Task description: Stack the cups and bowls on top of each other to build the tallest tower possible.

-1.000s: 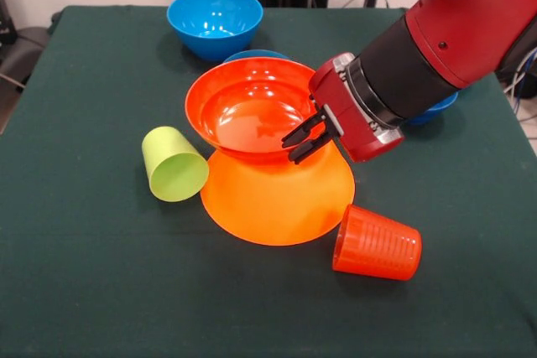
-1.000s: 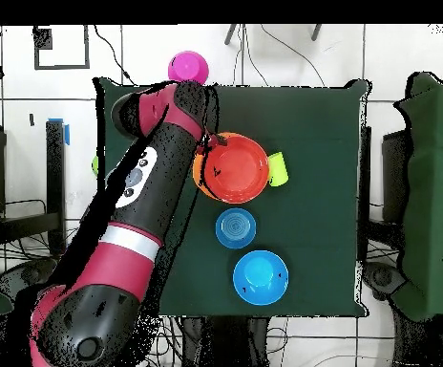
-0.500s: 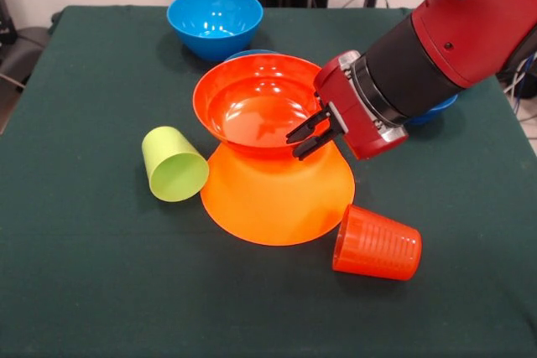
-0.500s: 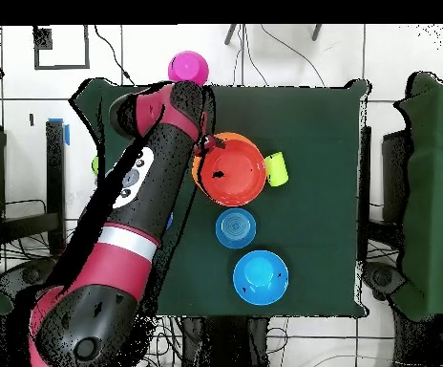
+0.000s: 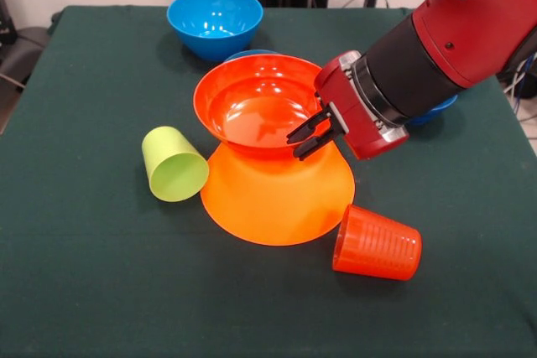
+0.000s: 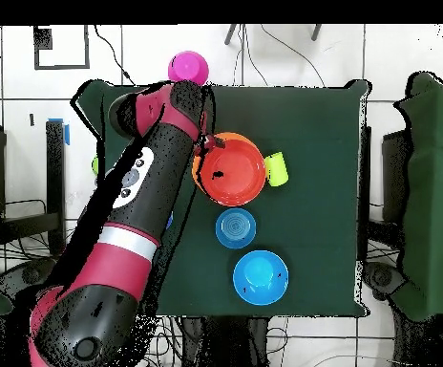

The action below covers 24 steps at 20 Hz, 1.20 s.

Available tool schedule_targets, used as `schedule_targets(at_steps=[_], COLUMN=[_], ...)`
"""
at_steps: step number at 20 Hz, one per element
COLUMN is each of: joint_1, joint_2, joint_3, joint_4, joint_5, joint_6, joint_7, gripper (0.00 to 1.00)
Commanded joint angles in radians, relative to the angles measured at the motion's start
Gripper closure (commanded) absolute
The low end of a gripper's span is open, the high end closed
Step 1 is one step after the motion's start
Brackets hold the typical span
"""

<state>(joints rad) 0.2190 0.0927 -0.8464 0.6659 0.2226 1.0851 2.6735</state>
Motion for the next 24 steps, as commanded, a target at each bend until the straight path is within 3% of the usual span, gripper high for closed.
schedule_targets(at_steps=[1, 16, 24], joint_1=[0.007, -0.022, -0.03], joint_2=[-0.004, 0.007, -0.004], joint_3=[0.078, 0.082, 0.114], joint_4=[-0.027, -0.084, -0.074], joint_5=[-0.018, -0.015, -0.014], joint_6=[0.071, 0.098, 0.051], joint_7=[0.004, -0.051, -0.082], gripper=[1.0, 1.0, 1.0])
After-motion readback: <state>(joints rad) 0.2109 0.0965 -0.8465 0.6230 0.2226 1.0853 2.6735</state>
